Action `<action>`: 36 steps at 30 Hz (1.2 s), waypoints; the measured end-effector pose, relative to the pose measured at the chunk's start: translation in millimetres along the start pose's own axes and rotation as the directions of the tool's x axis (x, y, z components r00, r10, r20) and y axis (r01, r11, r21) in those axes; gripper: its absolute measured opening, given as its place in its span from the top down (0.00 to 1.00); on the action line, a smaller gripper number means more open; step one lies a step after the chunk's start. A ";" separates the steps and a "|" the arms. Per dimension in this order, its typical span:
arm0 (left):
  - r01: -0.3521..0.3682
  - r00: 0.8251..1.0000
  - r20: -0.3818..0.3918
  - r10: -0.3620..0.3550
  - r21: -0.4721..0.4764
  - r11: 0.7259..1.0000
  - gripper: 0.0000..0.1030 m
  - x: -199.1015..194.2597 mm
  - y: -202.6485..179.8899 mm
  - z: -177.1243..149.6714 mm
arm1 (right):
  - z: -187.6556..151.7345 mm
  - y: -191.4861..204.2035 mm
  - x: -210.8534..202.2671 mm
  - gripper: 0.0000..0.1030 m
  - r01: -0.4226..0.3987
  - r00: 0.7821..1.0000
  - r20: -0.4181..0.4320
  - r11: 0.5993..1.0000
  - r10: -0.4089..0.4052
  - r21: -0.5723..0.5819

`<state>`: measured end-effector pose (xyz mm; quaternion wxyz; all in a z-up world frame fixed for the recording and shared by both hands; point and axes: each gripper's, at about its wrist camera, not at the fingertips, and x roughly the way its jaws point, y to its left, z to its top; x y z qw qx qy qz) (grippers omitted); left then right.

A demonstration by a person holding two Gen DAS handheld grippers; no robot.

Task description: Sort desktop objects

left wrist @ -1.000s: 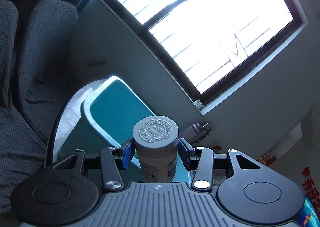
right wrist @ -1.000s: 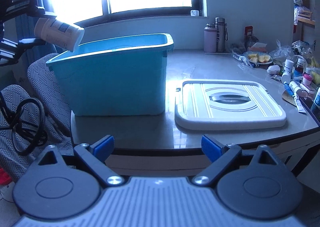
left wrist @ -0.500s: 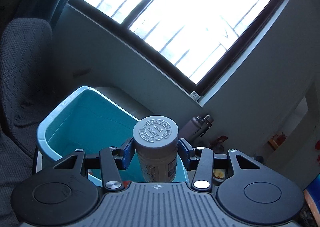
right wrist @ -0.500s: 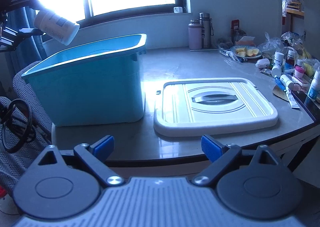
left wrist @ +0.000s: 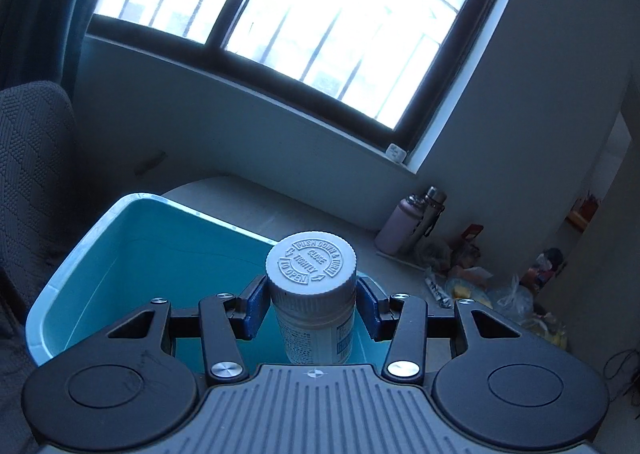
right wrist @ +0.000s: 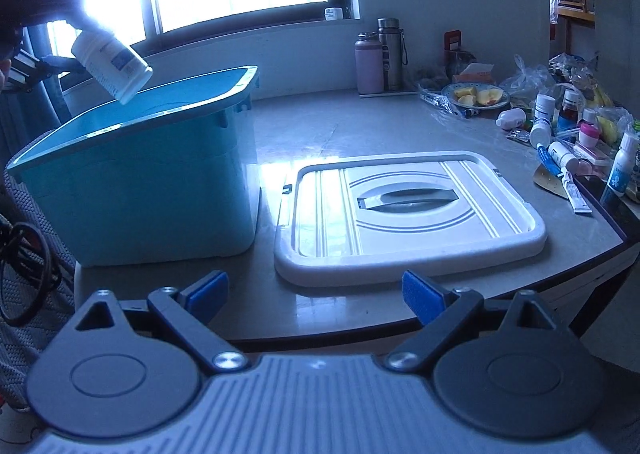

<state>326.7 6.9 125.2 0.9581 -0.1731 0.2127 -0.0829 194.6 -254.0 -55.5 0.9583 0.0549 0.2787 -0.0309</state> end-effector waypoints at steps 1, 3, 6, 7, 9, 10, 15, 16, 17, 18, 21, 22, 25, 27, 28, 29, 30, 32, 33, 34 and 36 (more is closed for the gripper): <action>-0.012 1.000 -0.010 0.012 0.025 1.000 0.53 4.9 -1.2 0.8 | 0.4 -0.9 1.6 0.08 0.003 1.000 -0.003 1.000 -0.003 0.003; -0.033 0.999 -0.036 0.035 0.072 0.997 0.53 15.1 -1.6 2.1 | 0.2 -1.4 4.1 0.08 0.003 1.000 -0.009 1.000 -0.003 0.007; -0.058 0.995 -0.074 0.068 0.128 0.990 0.53 30.3 0.7 3.5 | -0.9 -1.0 7.0 0.09 0.000 1.000 -0.016 1.000 0.000 0.008; -0.065 0.993 -0.090 0.078 0.146 0.987 0.53 34.4 1.7 2.7 | -1.4 -0.9 8.0 0.09 -0.001 1.000 -0.018 1.000 0.001 0.009; -0.080 0.984 -0.140 0.106 0.182 0.980 0.50 44.7 2.5 1.8 | -2.3 -0.8 9.7 0.08 -0.003 1.000 -0.023 1.000 0.003 0.010; -0.098 0.978 -0.160 0.131 0.197 0.976 0.49 49.1 3.1 1.4 | -2.8 -0.8 10.3 0.08 -0.004 1.000 -0.026 1.000 0.004 0.010; -0.199 0.955 -0.161 0.247 0.266 0.943 0.13 54.2 3.5 2.5 | -3.6 -1.8 11.5 0.09 -0.007 0.999 -0.031 1.000 0.007 0.008; -0.193 0.958 -0.155 0.240 0.266 0.944 0.13 51.9 3.9 3.4 | -3.5 -2.1 11.5 0.09 -0.008 0.999 -0.031 1.000 0.008 0.008; -0.188 0.961 -0.152 0.232 0.262 0.947 0.13 49.7 4.5 4.8 | -3.4 -2.4 11.5 0.08 -0.008 0.999 -0.031 1.000 0.008 0.008; -0.184 0.962 -0.150 0.227 0.259 0.948 0.13 47.8 5.3 6.2 | -3.3 -2.7 11.5 0.09 -0.008 0.999 -0.031 1.000 0.009 0.008; -0.177 0.966 -0.139 0.217 0.256 0.950 0.13 37.5 6.2 8.9 | -2.9 -1.2 9.2 0.09 -0.012 1.000 -0.025 1.000 0.012 0.006; -0.175 0.967 -0.135 0.215 0.257 0.950 0.13 34.2 6.6 9.9 | -3.1 -0.4 7.6 0.09 -0.013 1.000 -0.022 1.000 0.014 0.005; -0.166 0.971 -0.128 0.203 0.255 0.952 0.13 22.3 8.2 11.7 | -5.1 2.2 -0.8 0.08 -0.019 1.000 -0.011 1.000 0.019 0.002; -0.166 0.972 -0.122 0.202 0.255 0.953 0.13 11.4 6.3 9.1 | -6.4 4.0 -6.3 0.08 -0.023 1.000 -0.004 1.000 0.023 0.001; -0.166 0.972 -0.118 0.201 0.255 0.953 0.13 5.0 4.4 6.9 | -7.0 4.9 -9.1 0.09 -0.024 1.000 -0.001 1.000 0.024 0.000; -0.165 0.973 -0.114 0.199 0.255 0.953 0.13 -2.2 2.2 4.6 | -7.7 5.7 -11.9 0.08 -0.026 1.000 0.003 1.000 0.026 -0.001; -0.165 0.974 -0.110 0.199 0.256 0.952 0.13 -9.5 0.3 2.7 | -8.7 6.6 -15.9 0.08 -0.028 1.000 0.007 1.000 0.028 -0.003; -0.171 0.974 -0.102 0.204 0.264 0.949 0.13 -25.0 -2.8 -0.6 | -11.4 8.4 -24.2 0.08 -0.033 0.999 0.012 0.999 0.033 -0.005; -0.177 0.973 -0.096 0.210 0.273 0.946 0.13 -33.4 -4.8 -3.4 | -13.6 9.1 -29.1 0.09 -0.034 0.999 0.014 0.999 0.034 -0.006; -0.182 0.972 -0.092 0.215 0.280 0.943 0.13 -41.7 -6.5 -6.8 | -15.9 9.7 -34.0 0.09 -0.035 0.999 0.015 0.999 0.035 -0.007; -0.189 0.971 -0.087 0.223 0.294 0.937 0.12 -58.0 -9.3 -15.2 | -20.4 11.0 -43.9 0.09 -0.037 0.999 0.018 0.999 0.037 -0.009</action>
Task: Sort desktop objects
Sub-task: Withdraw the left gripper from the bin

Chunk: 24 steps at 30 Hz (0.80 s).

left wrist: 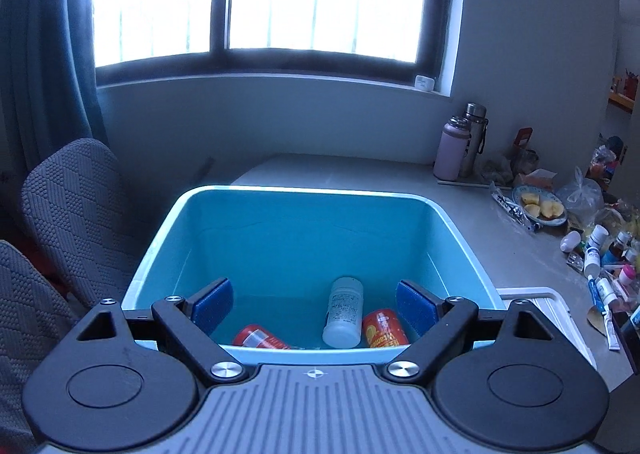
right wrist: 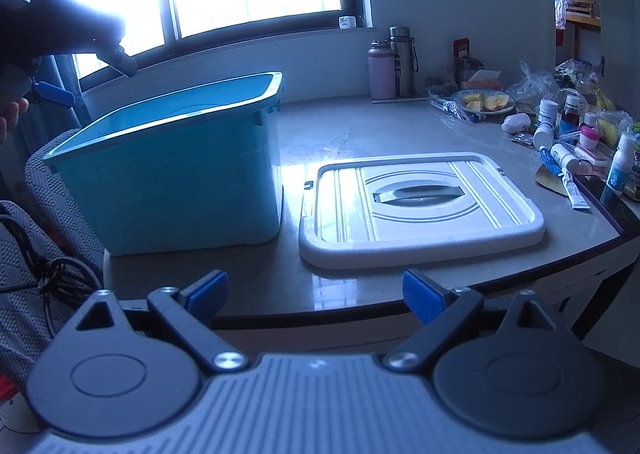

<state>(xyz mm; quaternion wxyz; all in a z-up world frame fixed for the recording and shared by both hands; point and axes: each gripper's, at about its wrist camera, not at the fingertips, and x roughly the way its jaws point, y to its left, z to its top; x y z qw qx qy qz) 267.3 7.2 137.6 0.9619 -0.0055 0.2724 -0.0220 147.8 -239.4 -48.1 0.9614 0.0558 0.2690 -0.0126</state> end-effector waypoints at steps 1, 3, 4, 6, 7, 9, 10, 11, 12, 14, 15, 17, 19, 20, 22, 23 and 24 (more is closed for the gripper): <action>-0.003 1.000 -0.002 0.003 0.003 1.000 0.12 -7.8 0.2 -4.6 | -2.2 0.8 -4.9 0.09 -0.001 1.000 0.001 1.000 0.001 -0.001; -0.004 1.000 -0.010 0.004 -0.002 1.000 0.12 -22.1 1.6 -14.7 | -6.5 2.3 -14.6 0.08 -0.003 1.000 0.004 1.000 0.003 -0.003; -0.008 1.000 -0.012 0.008 -0.006 1.000 0.12 -29.4 2.4 -20.1 | -8.2 -0.9 -17.2 0.08 0.001 1.000 0.002 1.000 -0.001 -0.002; -0.014 1.000 -0.018 0.014 -0.012 1.000 0.12 -43.2 2.1 -33.2 | -11.6 -7.3 -22.2 0.09 0.010 1.000 -0.002 1.000 -0.010 -0.001; -0.010 1.000 -0.024 0.010 -0.012 1.000 0.12 -49.5 2.0 -40.1 | -13.4 -10.5 -24.7 0.09 0.014 1.000 -0.004 1.000 -0.014 -0.001; -0.005 0.999 -0.034 0.005 -0.006 1.000 0.12 -60.8 -0.1 -54.2 | -16.8 -16.9 -29.8 0.08 0.022 1.000 -0.008 1.000 -0.022 0.000; -0.008 0.999 -0.040 0.008 0.001 1.000 0.12 -64.9 -1.7 -61.8 | -18.5 -20.1 -32.3 0.09 0.026 1.000 -0.010 1.000 -0.026 0.001; -0.011 0.999 -0.046 0.012 0.007 1.000 0.12 -69.0 -3.4 -69.4 | -20.2 -23.3 -34.8 0.09 0.030 0.999 -0.012 1.000 -0.030 0.001; -0.011 0.999 -0.053 0.012 0.011 1.000 0.12 -72.8 -5.0 -76.6 | -21.9 -26.5 -37.4 0.08 0.034 0.999 -0.014 0.999 -0.034 0.002; -0.002 0.998 -0.067 0.003 0.015 1.000 0.12 -79.4 -8.5 -90.2 | -25.4 -32.9 -42.4 0.09 0.043 0.999 -0.019 0.999 -0.043 0.003; 0.001 0.997 -0.076 0.001 0.016 1.000 0.12 -82.1 -10.5 -97.0 | -27.1 -36.1 -44.9 0.09 0.047 0.999 -0.021 0.999 -0.047 0.003; 0.008 0.995 -0.098 -0.007 0.014 1.000 0.12 -83.3 -14.4 -109.5 | -30.5 -42.5 -50.0 0.08 0.055 0.998 -0.025 0.998 -0.055 0.004; 0.021 0.993 -0.114 -0.020 0.010 1.000 0.12 -85.2 -18.1 -120.2 | -33.9 -48.9 -55.0 0.08 0.064 0.998 -0.029 0.998 -0.063 0.005; 0.028 0.992 -0.121 -0.027 0.012 1.000 0.12 -85.2 -20.5 -125.2 | -35.7 -52.1 -57.6 0.08 0.068 0.997 -0.031 0.998 -0.067 0.005; 0.035 0.991 -0.130 -0.033 0.017 0.999 0.12 -84.2 -27.4 -133.6 | -39.1 -58.6 -62.6 0.08 0.076 0.997 -0.035 0.997 -0.076 0.006; 0.033 0.991 -0.134 -0.031 0.016 0.999 0.12 -82.7 -31.1 -136.4 | -40.8 -61.8 -65.1 0.08 0.080 0.996 -0.037 0.997 -0.080 0.007; 0.033 0.990 -0.140 -0.031 0.015 0.999 0.12 -80.9 -36.0 -139.0 | -42.5 -65.0 -67.7 0.09 0.084 0.996 -0.039 0.996 -0.084 0.007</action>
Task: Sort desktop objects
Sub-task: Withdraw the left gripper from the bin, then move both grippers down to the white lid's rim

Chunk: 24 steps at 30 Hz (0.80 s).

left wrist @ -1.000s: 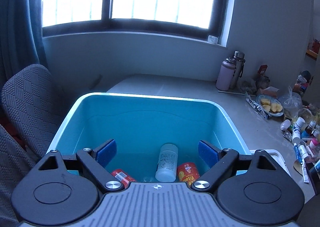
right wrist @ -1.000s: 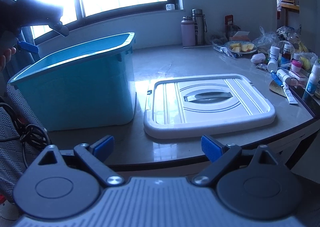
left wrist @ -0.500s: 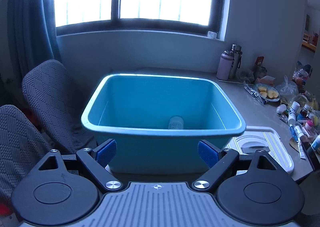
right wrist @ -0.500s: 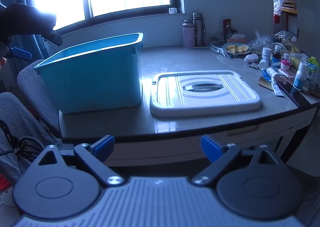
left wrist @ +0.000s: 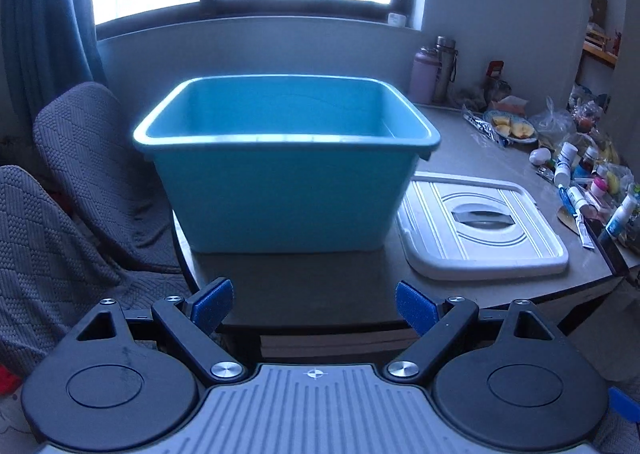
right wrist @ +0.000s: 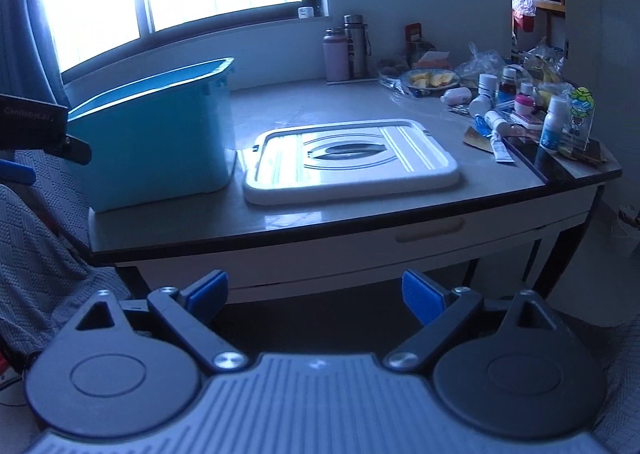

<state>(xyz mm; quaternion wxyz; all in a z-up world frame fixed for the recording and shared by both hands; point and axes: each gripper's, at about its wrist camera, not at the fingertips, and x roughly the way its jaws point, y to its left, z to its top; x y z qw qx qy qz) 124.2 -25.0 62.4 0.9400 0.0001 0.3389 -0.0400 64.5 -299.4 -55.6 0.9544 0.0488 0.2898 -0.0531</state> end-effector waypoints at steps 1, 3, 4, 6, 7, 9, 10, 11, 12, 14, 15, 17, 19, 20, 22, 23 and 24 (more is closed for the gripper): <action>0.003 1.000 -0.008 -0.003 0.000 1.000 0.12 3.1 -6.7 -1.2 | -1.5 -3.6 -1.9 0.09 0.004 1.000 -0.002 1.000 -0.004 0.000; 0.007 1.000 -0.022 -0.007 0.008 1.000 0.12 10.3 -21.7 -2.5 | 3.2 -18.2 2.7 0.09 0.018 1.000 -0.003 1.000 -0.018 0.007; 0.002 1.000 -0.028 -0.001 0.017 1.000 0.12 14.5 -30.5 -3.3 | 6.5 -27.2 5.4 0.09 0.022 1.000 0.000 1.000 -0.022 0.016; -0.003 0.999 -0.043 0.004 0.029 1.000 0.12 25.3 -50.0 -2.8 | 13.5 -45.1 11.8 0.09 0.030 1.000 0.006 0.999 -0.030 0.023; 0.003 0.999 -0.049 -0.002 0.029 1.000 0.12 30.7 -59.4 -2.9 | 17.1 -53.5 16.5 0.08 0.037 0.999 0.008 0.999 -0.038 0.015; 0.018 0.998 -0.067 -0.016 0.030 0.999 0.12 43.2 -79.4 -1.6 | 24.0 -69.5 26.6 0.09 0.050 0.999 0.013 0.999 -0.050 0.000; 0.019 0.997 -0.076 -0.016 0.033 0.999 0.12 50.2 -89.3 -2.1 | 27.1 -77.5 32.5 0.09 0.047 0.999 0.014 0.999 -0.047 -0.001; 0.019 0.996 -0.083 -0.016 0.035 0.999 0.12 57.0 -98.4 -2.6 | 30.4 -86.2 39.7 0.09 0.040 0.999 0.013 0.999 -0.040 0.004; 0.019 0.996 -0.089 -0.016 0.036 0.999 0.12 63.6 -107.0 -2.9 | 32.1 -92.0 44.8 0.09 0.035 0.999 0.011 0.999 -0.035 0.008; 0.018 0.995 -0.099 -0.014 0.037 0.999 0.12 74.9 -122.8 -2.6 | 35.7 -99.6 54.3 0.08 0.025 1.000 0.001 1.000 -0.025 0.001; 0.015 0.995 -0.103 -0.011 0.035 0.999 0.12 79.3 -129.9 -2.0 | 37.5 -103.4 59.0 0.08 0.020 1.000 -0.004 1.000 -0.020 -0.002; 0.006 0.994 -0.105 -0.003 0.025 1.000 0.12 86.0 -142.3 -0.3 | 41.1 -111.0 68.5 0.08 0.011 1.000 -0.015 1.000 -0.011 -0.008; 0.002 0.994 -0.106 -0.001 0.010 1.000 0.12 92.1 -153.0 1.7 | 44.7 -118.6 78.0 0.08 0.001 1.000 -0.025 1.000 -0.001 -0.015; -0.004 0.994 -0.111 0.004 0.005 1.000 0.12 95.0 -157.6 2.8 | 46.5 -122.4 82.8 0.08 -0.004 1.000 -0.030 1.000 0.004 -0.018; -0.012 0.992 -0.129 0.012 0.000 1.000 0.12 100.6 -165.4 4.1 | 50.1 -130.0 92.3 0.08 -0.014 0.999 -0.041 1.000 0.013 -0.024; -0.013 0.990 -0.137 0.013 -0.001 1.000 0.12 103.0 -168.6 4.9 | 51.9 -133.8 97.0 0.08 -0.019 0.999 -0.046 0.999 0.018 -0.027; -0.017 0.990 -0.142 0.017 0.001 1.000 0.12 105.5 -171.5 5.9 | 53.7 -137.6 101.8 0.08 -0.024 0.998 -0.051 0.999 0.023 -0.030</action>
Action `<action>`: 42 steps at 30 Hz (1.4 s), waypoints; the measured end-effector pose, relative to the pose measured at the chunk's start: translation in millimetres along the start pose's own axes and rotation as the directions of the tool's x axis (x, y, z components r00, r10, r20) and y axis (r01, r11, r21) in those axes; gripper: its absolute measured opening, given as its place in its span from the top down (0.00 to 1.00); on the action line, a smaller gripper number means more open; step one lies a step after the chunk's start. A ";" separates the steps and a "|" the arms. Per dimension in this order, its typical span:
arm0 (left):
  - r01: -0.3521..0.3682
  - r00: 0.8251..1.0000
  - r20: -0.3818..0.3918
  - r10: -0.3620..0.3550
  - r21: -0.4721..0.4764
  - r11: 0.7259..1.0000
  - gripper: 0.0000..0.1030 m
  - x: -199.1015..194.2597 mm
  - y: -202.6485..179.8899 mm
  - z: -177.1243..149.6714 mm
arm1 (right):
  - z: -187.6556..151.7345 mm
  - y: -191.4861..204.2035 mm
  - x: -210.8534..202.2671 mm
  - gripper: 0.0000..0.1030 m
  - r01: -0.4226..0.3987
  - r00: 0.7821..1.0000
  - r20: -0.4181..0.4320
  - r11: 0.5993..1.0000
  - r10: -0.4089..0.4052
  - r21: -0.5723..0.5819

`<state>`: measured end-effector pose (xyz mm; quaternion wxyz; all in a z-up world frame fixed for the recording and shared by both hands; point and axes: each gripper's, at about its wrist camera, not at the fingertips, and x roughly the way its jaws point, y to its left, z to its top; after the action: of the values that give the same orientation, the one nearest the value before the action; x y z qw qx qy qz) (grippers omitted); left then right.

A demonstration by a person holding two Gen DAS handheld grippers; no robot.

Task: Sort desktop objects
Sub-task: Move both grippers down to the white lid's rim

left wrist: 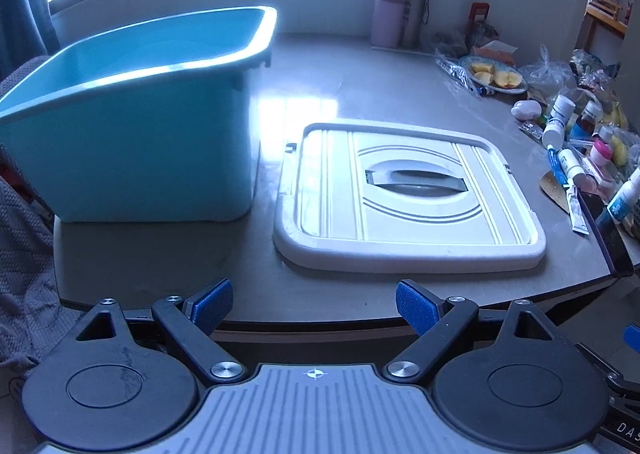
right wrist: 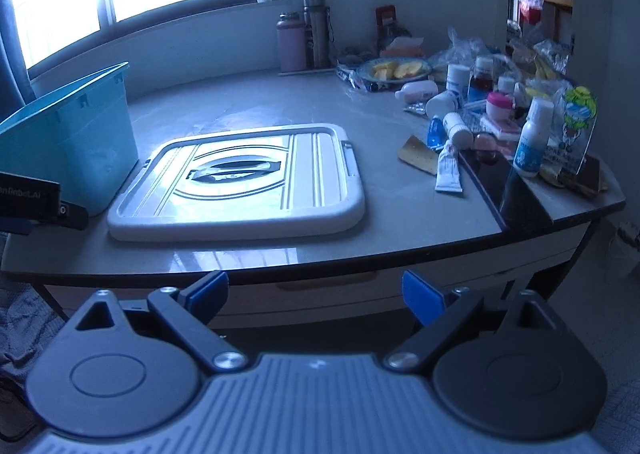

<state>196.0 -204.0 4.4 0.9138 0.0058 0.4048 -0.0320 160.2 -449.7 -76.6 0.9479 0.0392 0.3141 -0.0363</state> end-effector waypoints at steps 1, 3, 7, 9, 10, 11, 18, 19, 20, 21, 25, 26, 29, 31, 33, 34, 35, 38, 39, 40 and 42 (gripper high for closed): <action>-0.007 1.000 -0.005 0.007 0.004 1.000 0.12 2.6 -3.1 1.5 | 1.9 -4.0 4.6 0.08 -0.005 1.000 -0.005 1.000 0.005 -0.003; -0.022 1.000 -0.017 0.022 0.007 1.000 0.12 8.6 -6.5 5.8 | 5.8 -11.9 13.7 0.09 -0.015 1.000 -0.015 1.000 0.015 -0.009; -0.031 0.998 -0.050 0.031 -0.018 0.999 0.12 25.1 -7.9 17.8 | 18.6 -16.7 37.5 0.09 -0.023 0.999 -0.037 1.000 0.022 -0.013; -0.033 0.997 -0.067 0.031 -0.037 0.999 0.12 35.8 -8.1 25.8 | 25.8 -17.4 50.3 0.08 -0.025 0.999 -0.047 1.000 0.025 -0.014; -0.030 0.997 -0.074 0.027 -0.046 0.998 0.12 41.1 -8.1 30.0 | 29.4 -17.7 56.7 0.08 -0.027 0.998 -0.053 1.000 0.026 -0.014; -0.028 0.997 -0.079 0.024 -0.054 0.998 0.12 46.3 -8.3 34.4 | 33.0 -18.1 63.1 0.08 -0.028 0.998 -0.058 1.000 0.027 -0.015; -0.036 0.992 -0.127 0.027 -0.068 0.997 0.12 91.9 -15.3 62.2 | 58.1 -20.5 107.9 0.08 -0.036 0.995 -0.096 0.999 0.034 -0.017; -0.035 0.990 -0.137 0.025 -0.071 0.997 0.12 98.3 -16.0 65.1 | 61.7 -20.9 114.3 0.08 -0.037 0.994 -0.101 0.999 0.035 -0.017; -0.037 0.989 -0.145 0.026 -0.072 0.997 0.12 104.5 -16.6 67.8 | 65.3 -21.2 120.7 0.08 -0.038 0.994 -0.106 0.999 0.036 -0.017; -0.042 0.988 -0.152 0.030 -0.070 0.997 0.12 110.6 -17.3 70.2 | 68.9 -21.6 127.1 0.08 -0.040 0.993 -0.112 0.999 0.037 -0.017; -0.053 0.981 -0.190 0.037 -0.083 0.995 0.12 134.7 -17.9 78.9 | 83.3 -23.0 152.6 0.09 -0.044 0.990 -0.133 0.999 0.042 -0.018; -0.058 0.979 -0.200 0.039 -0.086 0.995 0.12 140.6 -18.0 80.9 | 87.4 -23.8 158.5 0.09 -0.046 0.989 -0.139 0.999 0.043 -0.018; -0.073 0.972 -0.228 0.052 -0.085 0.994 0.12 158.0 -18.8 85.8 | 105.4 -30.4 170.8 0.08 -0.041 0.983 -0.180 0.999 0.039 -0.008; -0.083 0.969 -0.237 0.064 -0.070 0.994 0.11 166.0 -20.3 90.0 | 111.7 -28.2 184.7 0.09 -0.036 0.975 -0.218 0.999 0.035 0.000; -0.093 0.967 -0.243 0.075 -0.063 0.994 0.10 171.7 -20.8 94.1 | 116.9 -24.9 197.0 0.09 -0.040 0.964 -0.262 0.999 0.040 0.006; -0.098 0.966 -0.246 0.080 -0.061 0.993 0.09 174.8 -20.8 95.9 | 119.3 -23.2 202.3 0.09 -0.042 0.959 -0.281 0.999 0.043 0.011; -0.105 0.964 -0.252 0.087 -0.058 0.993 0.09 177.8 -20.8 97.5 | 121.4 -21.2 207.0 0.09 -0.044 0.953 -0.299 0.999 0.046 0.014; -0.118 0.960 -0.262 0.096 -0.070 0.991 0.04 185.1 -17.2 99.1 | 125.7 -14.7 218.8 0.05 -0.048 0.938 -0.344 0.999 0.046 0.002; -0.122 0.960 -0.265 0.094 -0.089 0.989 0.01 187.0 -14.6 99.5 | 126.9 -13.7 221.3 0.03 -0.049 0.935 -0.351 0.999 0.047 0.004; -0.123 0.958 -0.273 0.089 -0.112 0.986 0.00 189.6 -11.9 99.8 | 127.5 -13.2 222.7 0.01 -0.047 0.932 -0.359 0.999 0.046 0.006; -0.111 0.959 -0.277 0.062 -0.167 0.980 0.00 193.6 -5.2 99.4 | 128.7 -12.2 225.3 0.00 -0.044 0.925 -0.377 0.999 0.044 0.011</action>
<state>398.9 -223.3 -71.9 0.8471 -0.0552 0.5265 0.0461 415.5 -484.3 -109.1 0.8705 0.0535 0.4892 -0.0072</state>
